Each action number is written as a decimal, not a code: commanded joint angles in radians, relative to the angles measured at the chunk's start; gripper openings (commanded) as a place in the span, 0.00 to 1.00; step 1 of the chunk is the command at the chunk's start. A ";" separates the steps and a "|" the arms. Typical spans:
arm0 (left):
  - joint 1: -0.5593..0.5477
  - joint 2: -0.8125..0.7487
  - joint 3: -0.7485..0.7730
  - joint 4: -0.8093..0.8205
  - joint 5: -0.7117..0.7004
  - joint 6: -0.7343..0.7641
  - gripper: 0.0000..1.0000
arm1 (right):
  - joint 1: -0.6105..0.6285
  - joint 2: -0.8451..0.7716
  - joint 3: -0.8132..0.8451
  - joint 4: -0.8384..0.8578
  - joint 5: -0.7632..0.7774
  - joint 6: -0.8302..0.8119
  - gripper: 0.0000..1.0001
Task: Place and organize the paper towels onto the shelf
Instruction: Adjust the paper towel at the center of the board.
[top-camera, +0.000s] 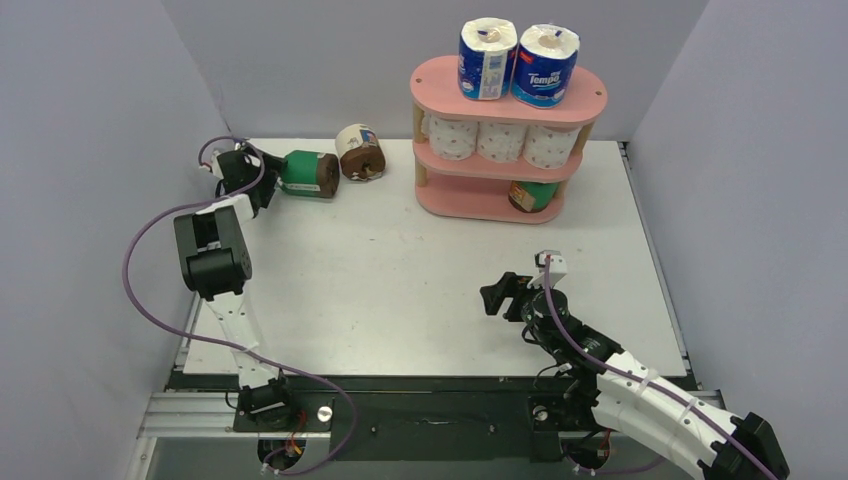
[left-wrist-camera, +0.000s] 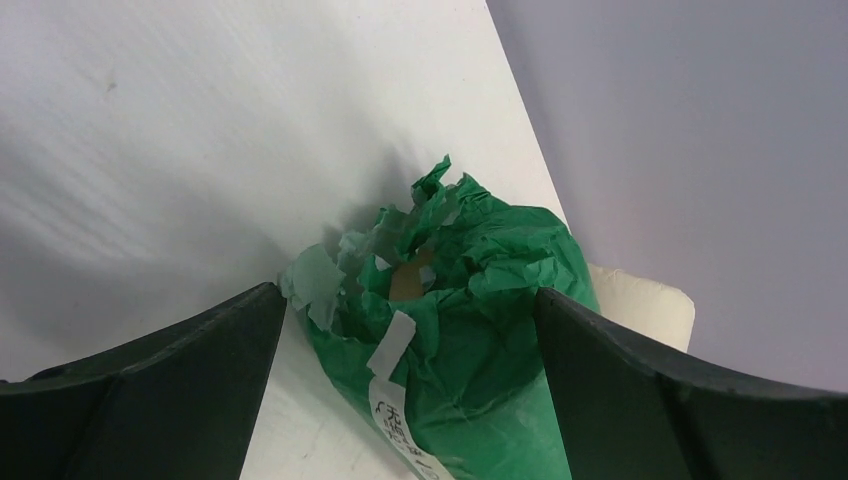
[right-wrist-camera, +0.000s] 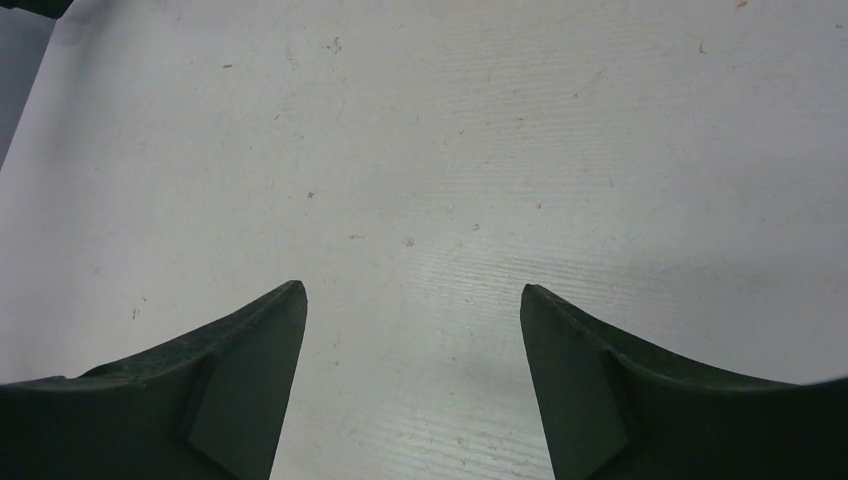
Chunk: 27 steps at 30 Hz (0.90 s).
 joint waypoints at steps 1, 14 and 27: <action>-0.006 0.044 0.095 0.125 0.057 -0.012 0.96 | 0.009 0.000 0.018 0.045 0.039 -0.018 0.74; -0.045 -0.007 -0.066 0.309 0.110 -0.060 0.98 | 0.008 0.025 0.009 0.064 0.040 0.004 0.73; -0.079 -0.170 -0.309 0.450 0.133 -0.118 1.00 | 0.008 -0.018 -0.013 0.053 0.036 0.036 0.72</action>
